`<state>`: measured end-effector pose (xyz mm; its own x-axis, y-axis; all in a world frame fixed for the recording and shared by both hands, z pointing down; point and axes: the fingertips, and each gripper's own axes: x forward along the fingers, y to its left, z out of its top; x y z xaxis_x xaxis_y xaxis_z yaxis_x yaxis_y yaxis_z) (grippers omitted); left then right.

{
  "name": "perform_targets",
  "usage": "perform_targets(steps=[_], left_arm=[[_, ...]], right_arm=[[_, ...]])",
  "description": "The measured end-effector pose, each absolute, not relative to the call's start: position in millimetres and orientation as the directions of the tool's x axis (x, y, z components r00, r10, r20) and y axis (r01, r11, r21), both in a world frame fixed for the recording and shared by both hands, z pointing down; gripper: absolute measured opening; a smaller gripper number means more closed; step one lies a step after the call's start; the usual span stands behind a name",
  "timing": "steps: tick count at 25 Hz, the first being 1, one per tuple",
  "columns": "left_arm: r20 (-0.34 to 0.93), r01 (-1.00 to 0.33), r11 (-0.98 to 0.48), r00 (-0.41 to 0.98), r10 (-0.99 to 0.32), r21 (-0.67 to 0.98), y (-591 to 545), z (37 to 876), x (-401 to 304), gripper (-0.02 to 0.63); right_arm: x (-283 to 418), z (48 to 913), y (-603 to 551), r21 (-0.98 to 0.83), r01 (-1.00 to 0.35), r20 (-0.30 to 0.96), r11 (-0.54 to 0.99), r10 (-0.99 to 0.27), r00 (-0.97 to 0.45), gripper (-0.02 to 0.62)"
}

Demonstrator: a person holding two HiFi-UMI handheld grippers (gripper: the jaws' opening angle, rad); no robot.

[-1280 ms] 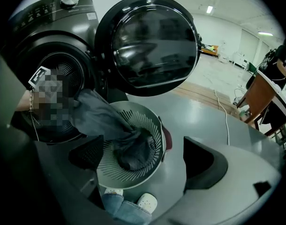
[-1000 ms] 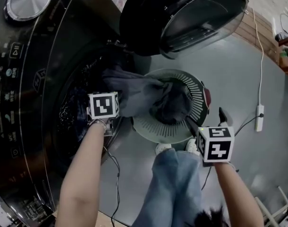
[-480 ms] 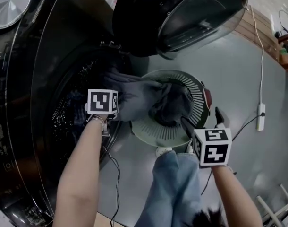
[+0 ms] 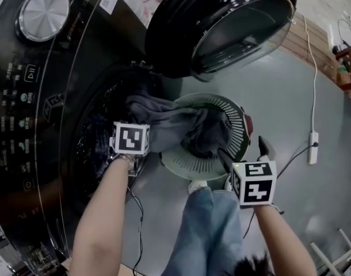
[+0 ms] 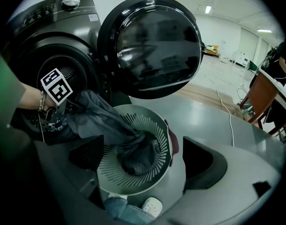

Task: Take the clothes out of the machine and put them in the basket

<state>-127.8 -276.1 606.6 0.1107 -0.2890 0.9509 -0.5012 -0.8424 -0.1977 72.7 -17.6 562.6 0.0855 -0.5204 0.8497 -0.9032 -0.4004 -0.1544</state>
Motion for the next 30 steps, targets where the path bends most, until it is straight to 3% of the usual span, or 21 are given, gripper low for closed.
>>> perform_targets(steps=[7,17,30], left_arm=[[0.939,-0.433,-0.886,0.204,-0.278,-0.168,-236.3,569.0,-113.5,0.126],[0.897,-0.446,-0.892,0.361,-0.255,-0.075,-179.8,506.1,-84.7,0.123],[0.811,-0.44,-0.878,0.573,-0.116,0.186,-90.0,457.5,-30.9,0.123]], right_arm=[[81.7,530.7,-10.3,-0.133,-0.918,0.842,-0.374,-0.531,0.094,0.522],[84.0,496.2,4.2,-0.131,-0.917,0.832,-0.375,-0.544,0.104,0.52],[100.4,472.4,24.1,-0.112,-0.894,0.826,-0.434,-0.541,0.159,0.518]])
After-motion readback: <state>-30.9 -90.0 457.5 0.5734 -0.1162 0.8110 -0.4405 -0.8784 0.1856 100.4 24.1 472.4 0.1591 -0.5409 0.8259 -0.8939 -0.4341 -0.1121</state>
